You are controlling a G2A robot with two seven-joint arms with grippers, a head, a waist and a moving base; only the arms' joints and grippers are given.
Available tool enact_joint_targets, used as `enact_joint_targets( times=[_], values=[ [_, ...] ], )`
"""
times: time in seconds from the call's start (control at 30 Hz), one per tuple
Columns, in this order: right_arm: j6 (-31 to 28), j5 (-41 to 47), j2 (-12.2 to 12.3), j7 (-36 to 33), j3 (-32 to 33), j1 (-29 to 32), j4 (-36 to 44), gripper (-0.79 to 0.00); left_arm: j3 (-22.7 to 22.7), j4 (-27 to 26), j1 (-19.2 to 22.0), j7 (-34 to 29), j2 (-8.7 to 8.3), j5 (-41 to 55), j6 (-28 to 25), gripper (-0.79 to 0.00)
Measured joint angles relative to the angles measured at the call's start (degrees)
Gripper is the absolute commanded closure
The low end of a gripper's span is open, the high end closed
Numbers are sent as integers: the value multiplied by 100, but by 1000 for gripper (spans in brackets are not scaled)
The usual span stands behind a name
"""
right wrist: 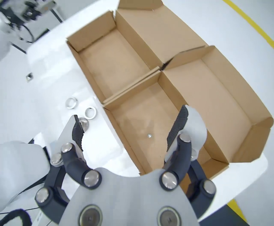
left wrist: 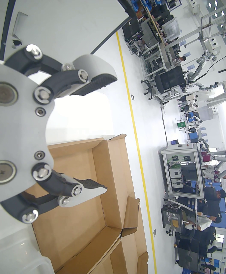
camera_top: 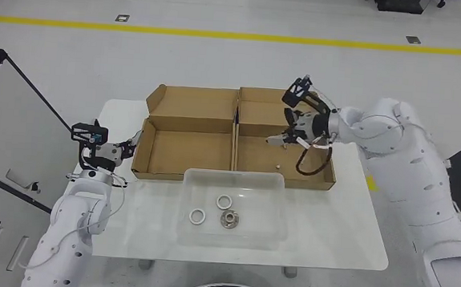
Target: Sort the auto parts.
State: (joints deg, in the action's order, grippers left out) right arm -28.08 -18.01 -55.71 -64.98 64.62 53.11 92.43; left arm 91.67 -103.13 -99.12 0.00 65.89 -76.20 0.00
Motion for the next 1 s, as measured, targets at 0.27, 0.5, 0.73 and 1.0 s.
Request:
enact_joint_targets(
  times=[0.27,0.5,0.73,1.0],
  values=[
    [-447,2341,303,-346,1526,1149,653,-785,0,0,0,0,0,0,0,-785],
    [-446,4314,508,-677,2639,2104,1171,-785,0,0,0,0,0,0,0,-785],
    [-172,5629,688,-952,3390,2799,1406,-785,0,0,0,0,0,0,0,-785],
    [177,6010,816,-1302,3756,3177,1191,-785,0,0,0,0,0,0,0,-785]
  ],
)
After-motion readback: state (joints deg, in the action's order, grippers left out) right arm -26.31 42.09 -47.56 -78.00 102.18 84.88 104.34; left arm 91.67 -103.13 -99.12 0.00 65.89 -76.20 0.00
